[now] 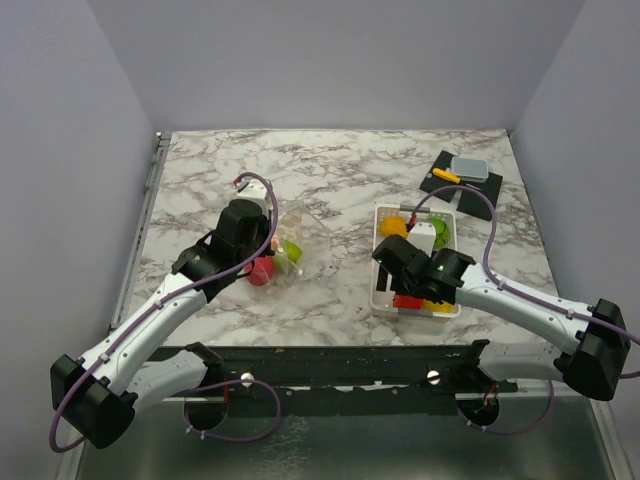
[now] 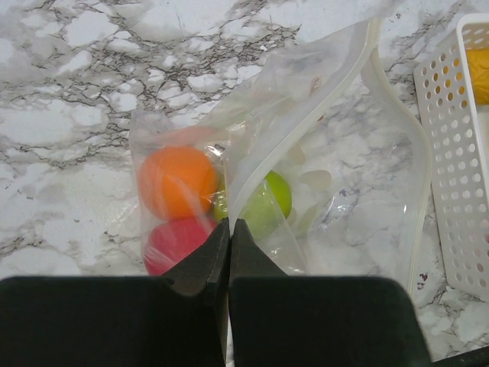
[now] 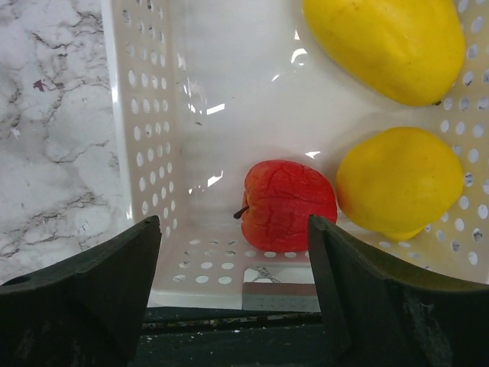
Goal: Place the food in the zip-top bag and seal the zipper
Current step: Pick up the fake fruit from the bin.
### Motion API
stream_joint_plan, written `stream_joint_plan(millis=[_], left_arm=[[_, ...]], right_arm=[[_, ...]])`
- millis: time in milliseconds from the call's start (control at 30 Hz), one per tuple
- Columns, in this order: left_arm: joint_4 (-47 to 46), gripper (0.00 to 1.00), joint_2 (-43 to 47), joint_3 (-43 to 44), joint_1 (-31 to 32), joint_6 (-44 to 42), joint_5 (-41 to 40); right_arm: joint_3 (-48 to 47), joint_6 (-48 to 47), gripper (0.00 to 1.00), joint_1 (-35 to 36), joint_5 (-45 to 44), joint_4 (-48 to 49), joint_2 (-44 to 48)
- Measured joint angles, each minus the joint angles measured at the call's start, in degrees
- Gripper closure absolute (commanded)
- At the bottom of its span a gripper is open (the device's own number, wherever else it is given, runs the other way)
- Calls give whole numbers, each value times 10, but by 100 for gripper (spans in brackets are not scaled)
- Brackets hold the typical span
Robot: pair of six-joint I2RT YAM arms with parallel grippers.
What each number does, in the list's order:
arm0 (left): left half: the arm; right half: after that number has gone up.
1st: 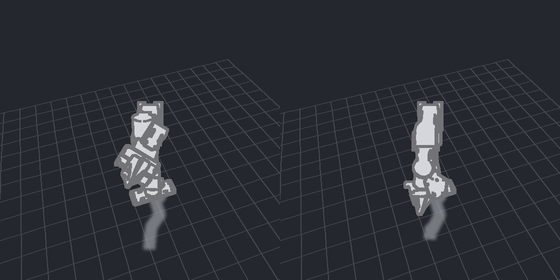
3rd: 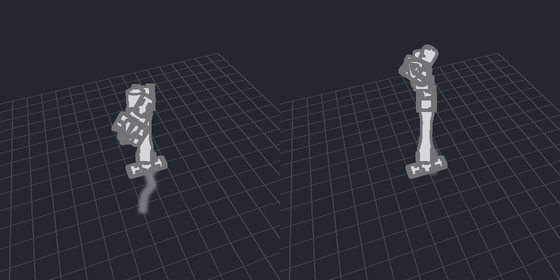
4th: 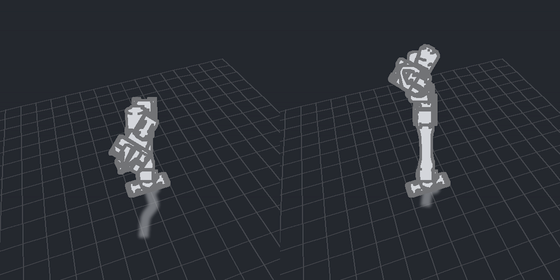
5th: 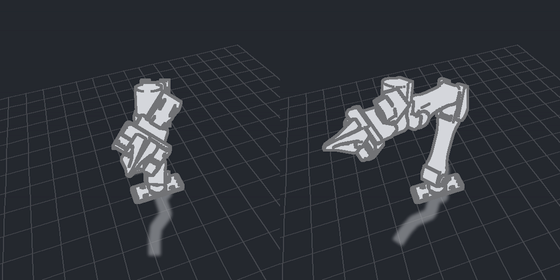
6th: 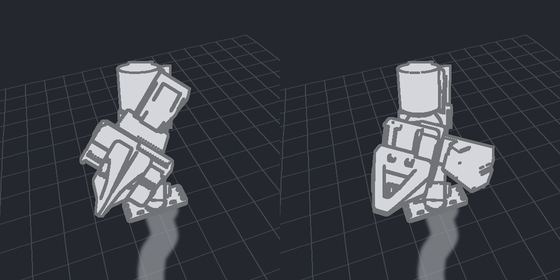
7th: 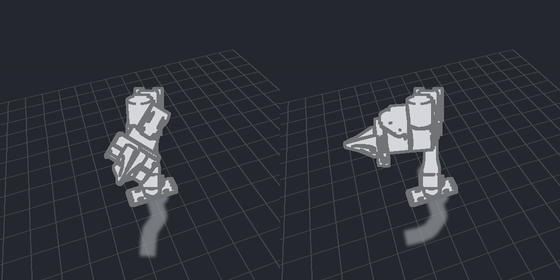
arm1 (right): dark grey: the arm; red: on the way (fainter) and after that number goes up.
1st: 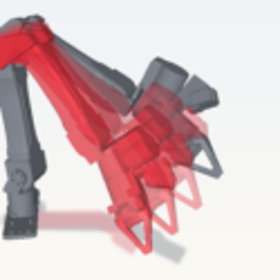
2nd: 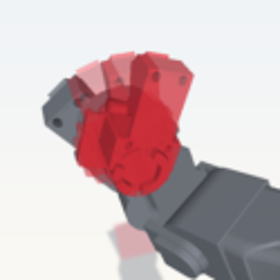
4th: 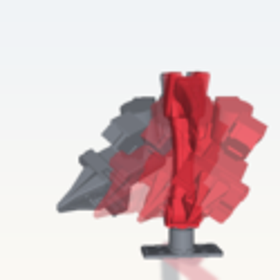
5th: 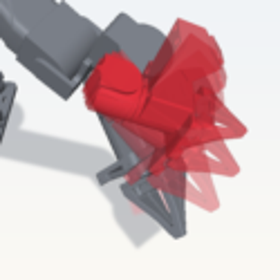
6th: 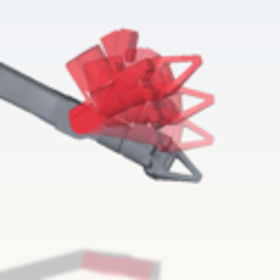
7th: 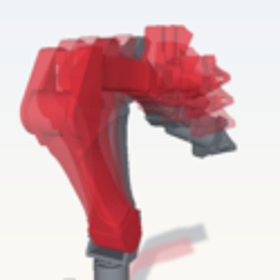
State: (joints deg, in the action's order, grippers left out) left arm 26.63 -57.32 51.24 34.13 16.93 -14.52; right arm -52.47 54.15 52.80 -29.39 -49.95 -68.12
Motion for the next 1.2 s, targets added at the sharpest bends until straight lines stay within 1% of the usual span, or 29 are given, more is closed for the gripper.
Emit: stream_joint_plan(millis=[367,833,1000,1200], left_arm=[[0,100,9,-2,0,0,4],[0,100,13,-2,0,0,12],[0,100,14,-3,0,0,13],[0,100,14,-4,0,0,13]], right_arm=[[21,30,16,-21,1,-8,-35],[74,35,17,-41,15,-5,-36],[89,35,24,-45,23,9,-47],[94,33,40,-49,31,27,-52]])
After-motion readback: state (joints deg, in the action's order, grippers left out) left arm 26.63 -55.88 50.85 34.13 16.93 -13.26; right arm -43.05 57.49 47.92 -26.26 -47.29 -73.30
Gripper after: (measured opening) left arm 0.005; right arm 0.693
